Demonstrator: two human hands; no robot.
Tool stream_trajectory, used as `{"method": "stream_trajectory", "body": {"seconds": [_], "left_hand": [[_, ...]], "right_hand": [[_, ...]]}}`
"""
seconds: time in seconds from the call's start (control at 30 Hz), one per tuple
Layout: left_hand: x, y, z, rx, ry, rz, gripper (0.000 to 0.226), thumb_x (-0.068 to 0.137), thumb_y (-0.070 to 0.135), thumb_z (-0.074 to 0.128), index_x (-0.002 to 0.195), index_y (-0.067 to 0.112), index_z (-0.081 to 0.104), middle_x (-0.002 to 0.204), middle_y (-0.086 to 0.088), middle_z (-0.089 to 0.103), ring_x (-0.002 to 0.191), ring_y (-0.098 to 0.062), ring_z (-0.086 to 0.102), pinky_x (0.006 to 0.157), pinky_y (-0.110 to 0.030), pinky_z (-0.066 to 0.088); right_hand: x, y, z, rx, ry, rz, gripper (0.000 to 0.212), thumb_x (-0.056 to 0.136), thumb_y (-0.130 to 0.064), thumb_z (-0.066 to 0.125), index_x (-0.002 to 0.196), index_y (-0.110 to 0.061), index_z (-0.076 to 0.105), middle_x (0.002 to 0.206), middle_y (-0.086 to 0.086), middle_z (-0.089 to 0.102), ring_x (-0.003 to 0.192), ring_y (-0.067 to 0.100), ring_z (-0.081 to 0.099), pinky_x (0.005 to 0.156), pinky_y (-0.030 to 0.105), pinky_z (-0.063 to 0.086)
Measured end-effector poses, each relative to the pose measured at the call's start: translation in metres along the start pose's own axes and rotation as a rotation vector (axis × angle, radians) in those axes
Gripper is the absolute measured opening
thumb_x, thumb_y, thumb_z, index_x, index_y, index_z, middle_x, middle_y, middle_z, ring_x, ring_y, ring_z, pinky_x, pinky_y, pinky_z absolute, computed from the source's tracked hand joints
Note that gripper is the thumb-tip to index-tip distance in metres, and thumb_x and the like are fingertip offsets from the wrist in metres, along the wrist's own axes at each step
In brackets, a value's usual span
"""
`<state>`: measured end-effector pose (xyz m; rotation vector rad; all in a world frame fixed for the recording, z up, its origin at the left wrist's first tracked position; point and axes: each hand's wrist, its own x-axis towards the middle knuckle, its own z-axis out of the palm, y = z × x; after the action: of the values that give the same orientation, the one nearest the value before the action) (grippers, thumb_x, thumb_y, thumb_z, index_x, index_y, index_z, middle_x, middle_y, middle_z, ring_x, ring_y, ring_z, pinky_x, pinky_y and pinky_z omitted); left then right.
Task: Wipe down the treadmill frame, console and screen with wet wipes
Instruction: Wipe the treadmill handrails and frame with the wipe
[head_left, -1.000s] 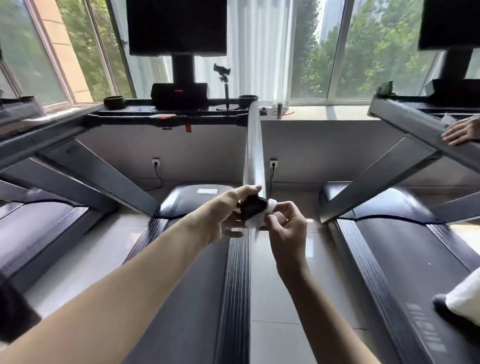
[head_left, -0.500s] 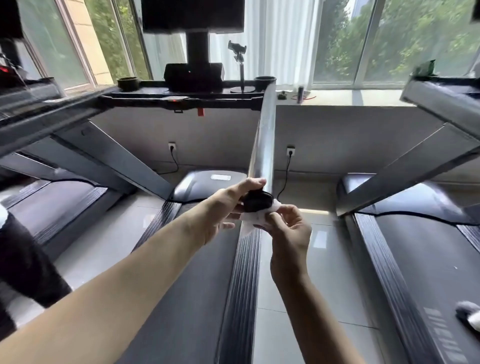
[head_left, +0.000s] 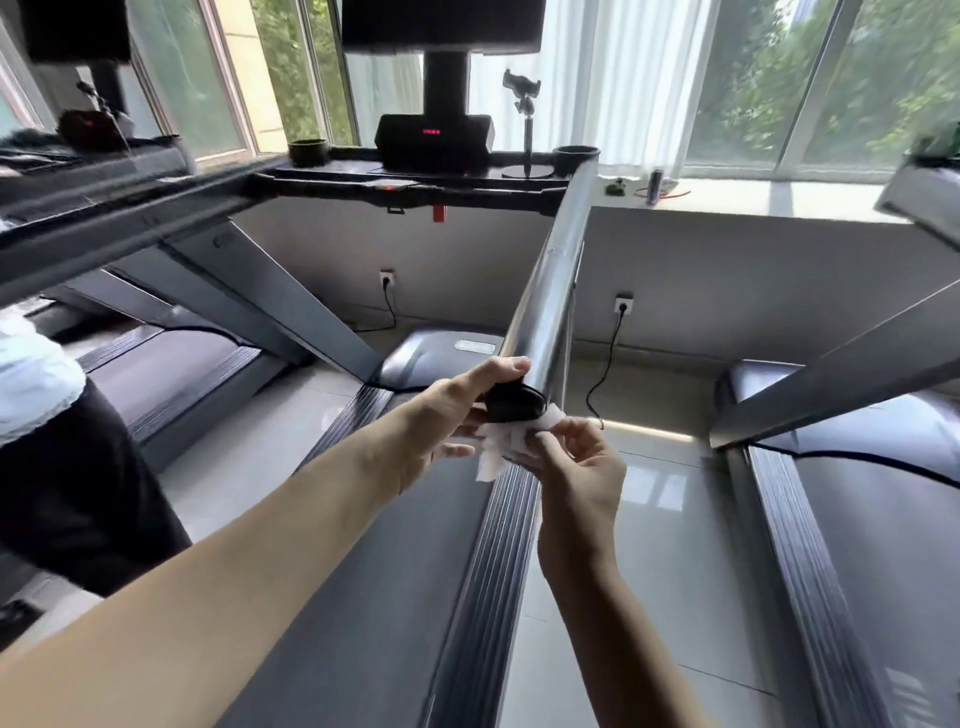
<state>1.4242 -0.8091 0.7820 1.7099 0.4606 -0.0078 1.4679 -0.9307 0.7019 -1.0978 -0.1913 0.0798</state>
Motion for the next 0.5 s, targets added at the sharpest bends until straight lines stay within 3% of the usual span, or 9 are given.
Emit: {"method": "stream_trajectory", "body": {"seconds": [0.13, 0.2, 0.3, 0.37, 0.43, 0.5], "left_hand": [[-0.001, -0.001, 0.002, -0.005, 0.020, -0.013, 0.052, 0.066, 0.079, 0.068, 0.097, 0.039, 0.080, 0.107, 0.007, 0.078, 0.110, -0.018, 0.070, 0.112, -0.048, 0.043], [-0.002, -0.001, 0.002, 0.006, 0.033, -0.024, 0.058, 0.064, 0.080, 0.068, 0.099, 0.035, 0.079, 0.107, 0.007, 0.078, 0.110, -0.018, 0.069, 0.110, -0.047, 0.043], [-0.004, 0.001, 0.004, 0.003, 0.049, -0.034, 0.057, 0.064, 0.077, 0.066, 0.100, 0.033, 0.076, 0.105, 0.006, 0.079, 0.111, -0.016, 0.067, 0.109, -0.046, 0.044], [-0.004, 0.001, 0.005, -0.001, 0.056, -0.033, 0.060, 0.064, 0.077, 0.066, 0.103, 0.032, 0.076, 0.105, 0.006, 0.079, 0.111, -0.016, 0.068, 0.109, -0.046, 0.044], [-0.005, 0.000, 0.004, -0.010, 0.052, -0.028, 0.062, 0.063, 0.079, 0.066, 0.103, 0.033, 0.077, 0.106, 0.007, 0.078, 0.111, -0.017, 0.068, 0.109, -0.047, 0.043], [-0.005, 0.001, 0.004, -0.009, 0.026, -0.024, 0.065, 0.061, 0.083, 0.066, 0.104, 0.036, 0.078, 0.109, 0.007, 0.078, 0.110, -0.018, 0.068, 0.111, -0.048, 0.042]], "right_hand": [[-0.008, -0.027, 0.007, -0.255, -0.025, -0.412, 0.016, 0.082, 0.005, 0.073, 0.078, -0.010, 0.067, 0.074, 0.003, 0.070, 0.069, 0.015, 0.062, 0.065, 0.033, 0.055], [-0.005, -0.014, 0.003, -0.343, 0.012, -0.414, 0.018, 0.080, 0.004, 0.072, 0.076, -0.012, 0.064, 0.069, -0.002, 0.065, 0.065, 0.013, 0.057, 0.062, 0.032, 0.049], [0.002, 0.010, -0.010, -0.285, 0.004, -0.206, 0.026, 0.083, 0.006, 0.068, 0.073, -0.017, 0.062, 0.065, -0.008, 0.058, 0.066, 0.009, 0.050, 0.066, 0.034, 0.042], [0.005, 0.008, -0.013, -0.270, -0.034, -0.160, 0.025, 0.085, 0.005, 0.068, 0.073, -0.016, 0.063, 0.068, 0.002, 0.062, 0.069, 0.012, 0.053, 0.067, 0.038, 0.044], [0.000, -0.010, -0.009, -0.305, -0.084, -0.267, 0.021, 0.085, 0.002, 0.072, 0.076, -0.015, 0.065, 0.074, 0.009, 0.068, 0.071, 0.016, 0.060, 0.070, 0.038, 0.051], [-0.007, -0.029, -0.002, -0.361, -0.107, -0.458, 0.023, 0.084, -0.001, 0.077, 0.077, -0.019, 0.065, 0.076, 0.002, 0.070, 0.072, 0.013, 0.065, 0.069, 0.025, 0.052]]}}
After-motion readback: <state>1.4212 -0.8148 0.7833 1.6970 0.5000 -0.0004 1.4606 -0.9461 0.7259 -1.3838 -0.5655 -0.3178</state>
